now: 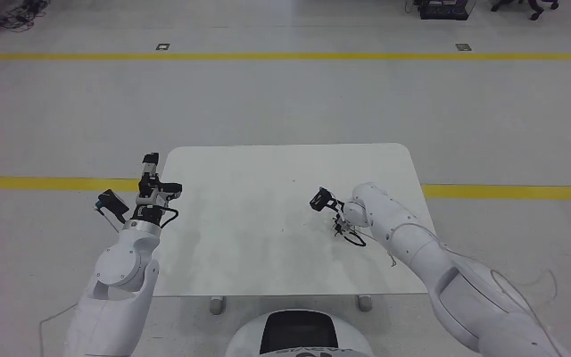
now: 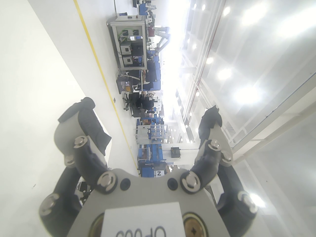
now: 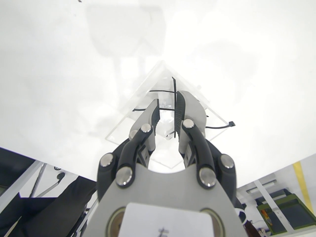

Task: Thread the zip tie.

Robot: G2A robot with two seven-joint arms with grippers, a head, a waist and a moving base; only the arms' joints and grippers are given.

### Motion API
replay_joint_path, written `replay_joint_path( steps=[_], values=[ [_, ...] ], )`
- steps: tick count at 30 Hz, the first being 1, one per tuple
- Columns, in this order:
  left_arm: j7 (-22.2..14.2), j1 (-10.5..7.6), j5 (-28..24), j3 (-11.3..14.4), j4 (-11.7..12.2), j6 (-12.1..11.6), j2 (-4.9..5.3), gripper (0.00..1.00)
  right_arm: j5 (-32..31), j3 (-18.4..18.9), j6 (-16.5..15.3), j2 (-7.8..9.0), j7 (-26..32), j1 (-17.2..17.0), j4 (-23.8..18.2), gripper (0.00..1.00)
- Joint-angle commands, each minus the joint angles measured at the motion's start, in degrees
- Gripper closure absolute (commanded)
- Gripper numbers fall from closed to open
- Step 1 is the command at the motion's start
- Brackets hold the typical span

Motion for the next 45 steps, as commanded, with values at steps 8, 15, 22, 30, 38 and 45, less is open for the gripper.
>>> replay_joint_path(
  steps=[8, 15, 22, 30, 38, 45],
  values=[
    [0.0, 0.00, 0.0, 0.0, 0.0, 0.0, 0.00, 0.00, -0.5, 0.9, -0.1, 0.08, 0.7, -0.5, -0.1, 0.82],
    [0.0, 0.00, 0.0, 0.0, 0.0, 0.0, 0.00, 0.00, -1.0, 1.2, -0.2, -0.16, 0.8, -0.5, 0.4, 0.82],
    [0.0, 0.00, 0.0, 0.0, 0.0, 0.0, 0.00, 0.00, -1.1, 1.1, -0.6, -0.62, 1.1, -0.5, 0.7, 0.81],
    [0.0, 0.00, 0.0, 0.0, 0.0, 0.0, 0.00, 0.00, -1.0, 1.2, -0.6, -0.59, 0.4, -0.3, 0.7, 0.81],
    [0.0, 0.00, 0.0, 0.0, 0.0, 0.0, 0.00, 0.00, -2.1, 1.7, -0.6, -0.60, 0.2, -0.3, 0.9, 0.81],
    [0.0, 0.00, 0.0, 0.0, 0.0, 0.0, 0.00, 0.00, -2.3, 1.5, -0.6, -1.09, 0.2, -0.3, 1.8, 0.81]
  ],
)
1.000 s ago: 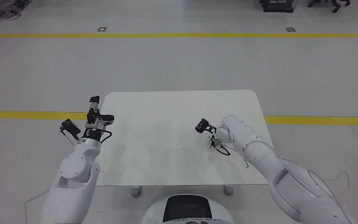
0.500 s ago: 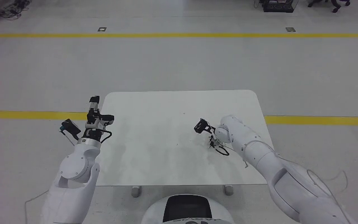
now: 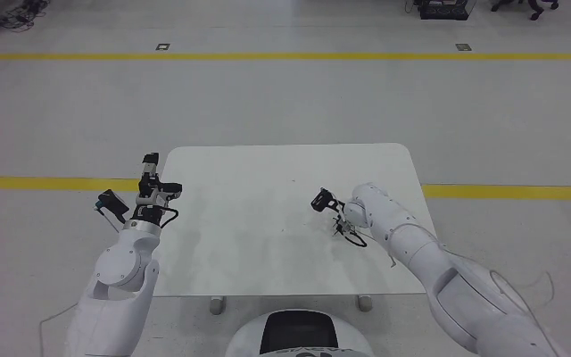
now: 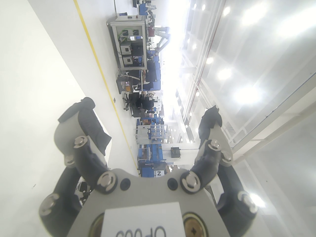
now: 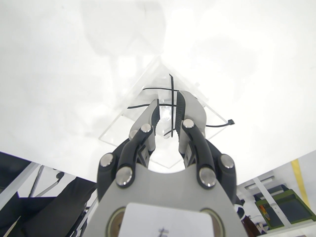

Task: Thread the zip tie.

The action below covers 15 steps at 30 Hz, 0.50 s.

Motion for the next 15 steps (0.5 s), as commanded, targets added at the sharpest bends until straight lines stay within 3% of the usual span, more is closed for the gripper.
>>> replay_joint_path(
  steps=[1, 10, 13, 15],
  values=[
    [0.0, 0.00, 0.0, 0.0, 0.0, 0.0, 0.00, 0.00, 0.0, -0.2, 0.0, -0.15, 0.1, 0.1, 0.3, 0.81],
    [0.0, 0.00, 0.0, 0.0, 0.0, 0.0, 0.00, 0.00, 0.8, -1.2, 0.0, -0.91, 0.0, 0.6, 2.0, 0.84],
    [0.0, 0.00, 0.0, 0.0, 0.0, 0.0, 0.00, 0.00, 1.1, -1.5, 0.0, -1.09, -0.2, 0.9, 2.5, 0.88],
    [0.0, 0.00, 0.0, 0.0, 0.0, 0.0, 0.00, 0.00, 1.3, -1.7, 0.0, -1.19, -0.3, 1.0, 2.8, 0.96]
  ],
)
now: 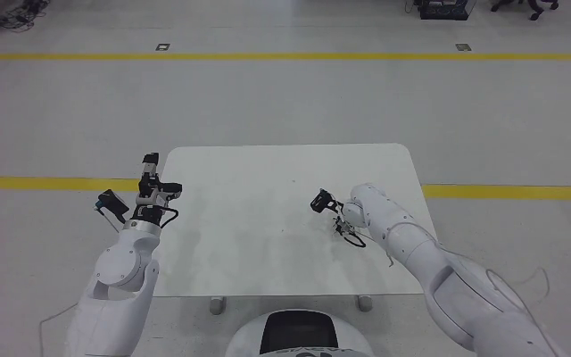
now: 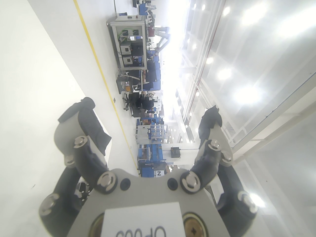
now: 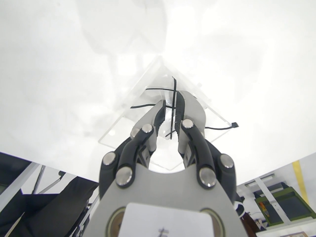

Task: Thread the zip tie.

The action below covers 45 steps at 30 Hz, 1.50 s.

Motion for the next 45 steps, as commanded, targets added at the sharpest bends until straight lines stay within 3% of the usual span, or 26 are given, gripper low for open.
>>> replay_joint_path(
  steps=[1, 13, 27, 34, 45],
  values=[
    [0.0, 0.00, 0.0, 0.0, 0.0, 0.0, 0.00, 0.00, 0.2, -0.2, 0.0, -0.09, -0.1, 0.1, 0.2, 1.00],
    [0.0, 0.00, 0.0, 0.0, 0.0, 0.0, 0.00, 0.00, -0.1, -0.4, 0.0, 0.08, -0.4, 0.6, -0.7, 1.00],
    [0.0, 0.00, 0.0, 0.0, 0.0, 0.0, 0.00, 0.00, -0.6, 3.4, 0.0, 3.35, 1.5, -1.5, -8.7, 1.00],
    [0.0, 0.00, 0.0, 0.0, 0.0, 0.0, 0.00, 0.00, 2.4, 7.2, 0.0, 6.96, 1.3, -4.1, -15.0, 1.00],
    [0.0, 0.00, 0.0, 0.0, 0.0, 0.0, 0.00, 0.00, 11.2, 14.3, 0.0, 15.36, -0.9, -10.4, -27.7, 1.00]
  ],
)
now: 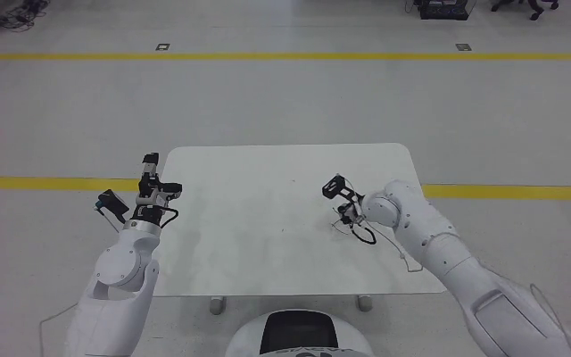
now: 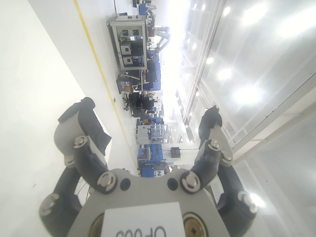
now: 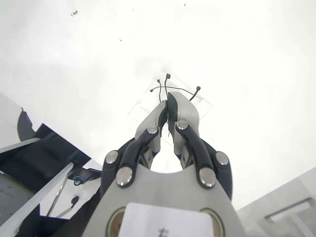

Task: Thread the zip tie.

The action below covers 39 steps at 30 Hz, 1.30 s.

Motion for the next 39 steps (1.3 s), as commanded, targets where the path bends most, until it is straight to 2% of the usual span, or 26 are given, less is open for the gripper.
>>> replay_joint_path(
  steps=[1, 6, 10, 15, 20, 32, 36, 39],
  values=[
    [0.0, 0.00, 0.0, 0.0, 0.0, 0.0, 0.00, 0.00, 2.7, 1.4, 0.0, 1.65, -1.0, -1.3, -2.2, 1.00],
    [0.0, 0.00, 0.0, 0.0, 0.0, 0.0, 0.00, 0.00, 11.9, 4.4, 0.0, 5.93, -3.9, -4.7, -7.1, 1.00],
    [0.0, 0.00, 0.0, 0.0, 0.0, 0.0, 0.00, 0.00, 22.8, 5.7, 0.0, 9.36, -5.7, -6.9, -9.4, 1.00],
    [0.0, 0.00, 0.0, 0.0, 0.0, 0.0, 0.00, 0.00, 33.0, 4.9, 0.0, 11.86, -6.0, -7.4, -9.9, 1.00],
    [0.0, 0.00, 0.0, 0.0, 0.0, 0.0, 0.00, 0.00, 40.2, 2.8, 0.0, 13.02, -5.1, -6.7, -9.6, 1.00],
    [0.0, 0.00, 0.0, 0.0, 0.0, 0.0, 0.00, 0.00, 41.0, 2.5, 0.0, 13.08, -4.9, -6.7, -9.6, 1.00],
    [0.0, 0.00, 0.0, 0.0, 0.0, 0.0, 0.00, 0.00, 51.8, 4.9, 0.0, 13.30, -0.1, -7.6, -9.3, 1.00],
    [0.0, 0.00, 0.0, 0.0, 0.0, 0.0, 0.00, 0.00, 57.3, 7.7, 0.0, 13.83, 5.2, -8.3, -8.7, 1.00]
  ],
)
